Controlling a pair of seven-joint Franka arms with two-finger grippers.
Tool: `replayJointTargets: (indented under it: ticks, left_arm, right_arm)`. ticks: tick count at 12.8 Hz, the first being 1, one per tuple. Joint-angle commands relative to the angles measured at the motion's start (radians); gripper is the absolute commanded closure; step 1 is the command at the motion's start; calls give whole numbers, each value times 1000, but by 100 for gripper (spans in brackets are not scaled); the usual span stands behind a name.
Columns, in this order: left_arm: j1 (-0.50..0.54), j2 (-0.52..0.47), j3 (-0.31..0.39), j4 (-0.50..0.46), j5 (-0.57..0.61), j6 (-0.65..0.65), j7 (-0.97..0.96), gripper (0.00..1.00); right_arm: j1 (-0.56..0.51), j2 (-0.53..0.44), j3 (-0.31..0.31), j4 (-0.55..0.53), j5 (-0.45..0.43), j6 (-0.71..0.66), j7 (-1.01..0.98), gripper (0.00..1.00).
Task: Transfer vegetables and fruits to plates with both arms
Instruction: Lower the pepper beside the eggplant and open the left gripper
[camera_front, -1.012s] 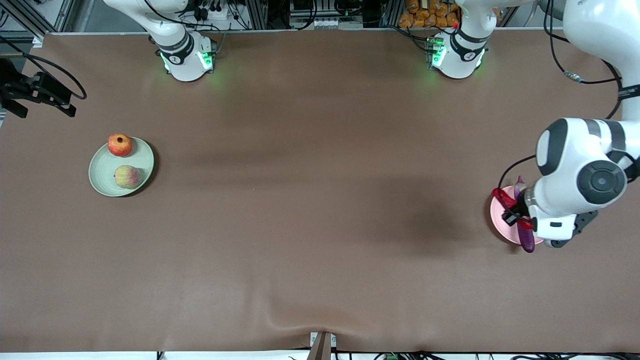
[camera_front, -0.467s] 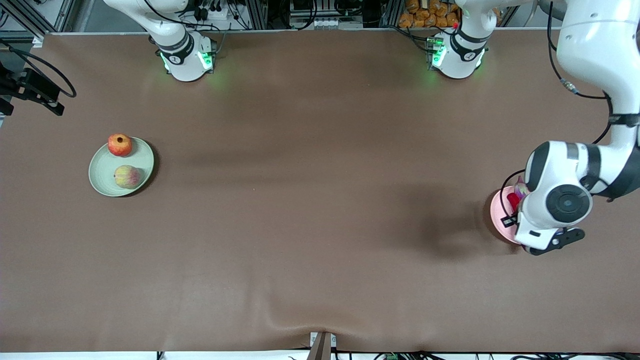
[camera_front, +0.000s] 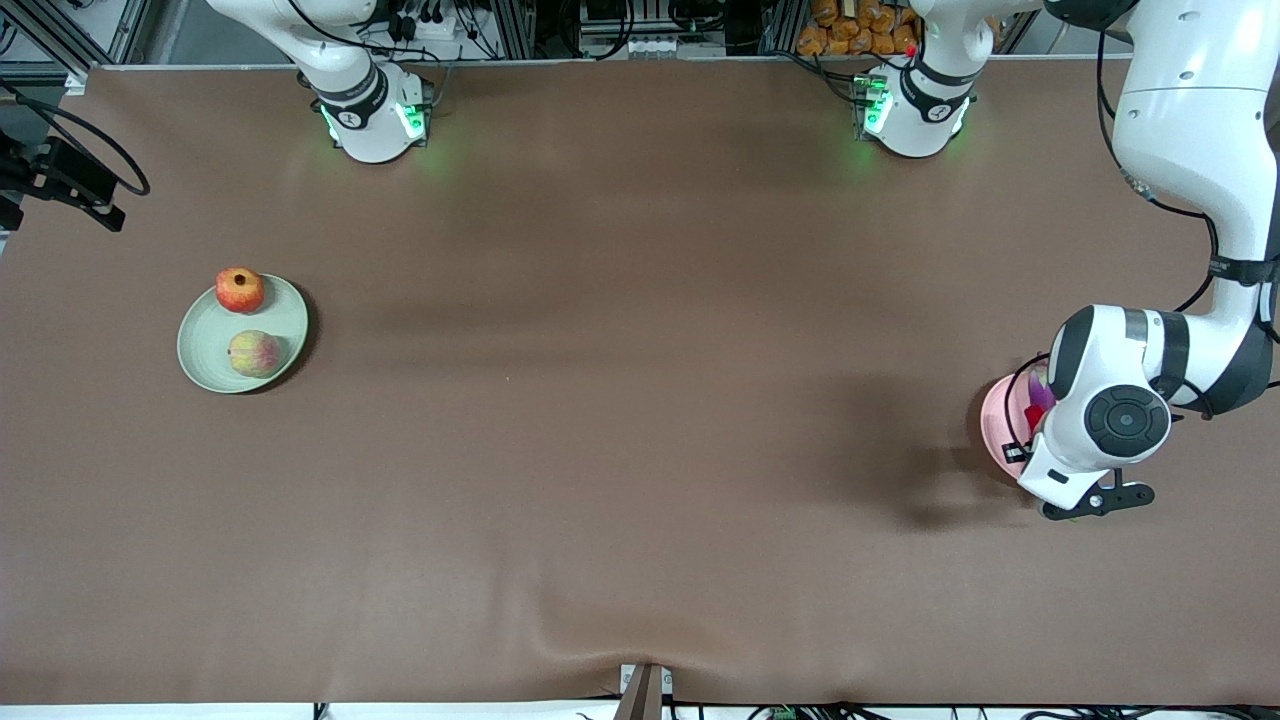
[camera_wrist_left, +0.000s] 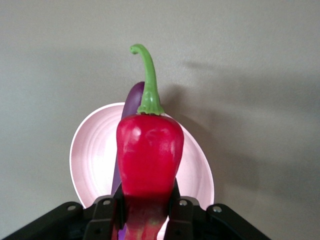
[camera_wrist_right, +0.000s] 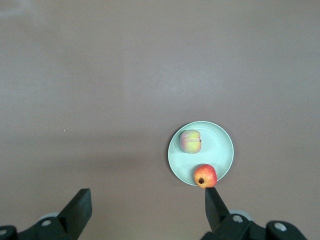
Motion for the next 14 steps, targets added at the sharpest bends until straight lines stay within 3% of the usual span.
replayJointTargets:
  ticks: [1, 9, 10, 11, 12, 14]
  left_arm:
    - [-5, 8, -8, -28, 23, 5, -10, 100]
    - [-8, 43, -7, -56, 40, 8, -23, 100]
    - [-7, 43, -8, -52, 42, 8, -23, 90]
    - [-4, 43, -8, -50, 43, 8, -17, 33]
    - [-7, 40, -7, -49, 43, 8, -15, 0]
    - [-2, 22, -17, -45, 40, 6, -29, 0]
  right_arm:
    - [-29, 3, -1, 16, 67, -12, 8, 0]
    - [-32, 3, -1, 14, 89, -16, 13, 0]
    - [-32, 3, -1, 14, 89, -16, 13, 0]
    - [-32, 3, -1, 14, 89, -19, 13, 0]
    - [-32, 3, -1, 14, 89, -19, 13, 0]
    - [-32, 3, -1, 14, 89, -19, 13, 0]
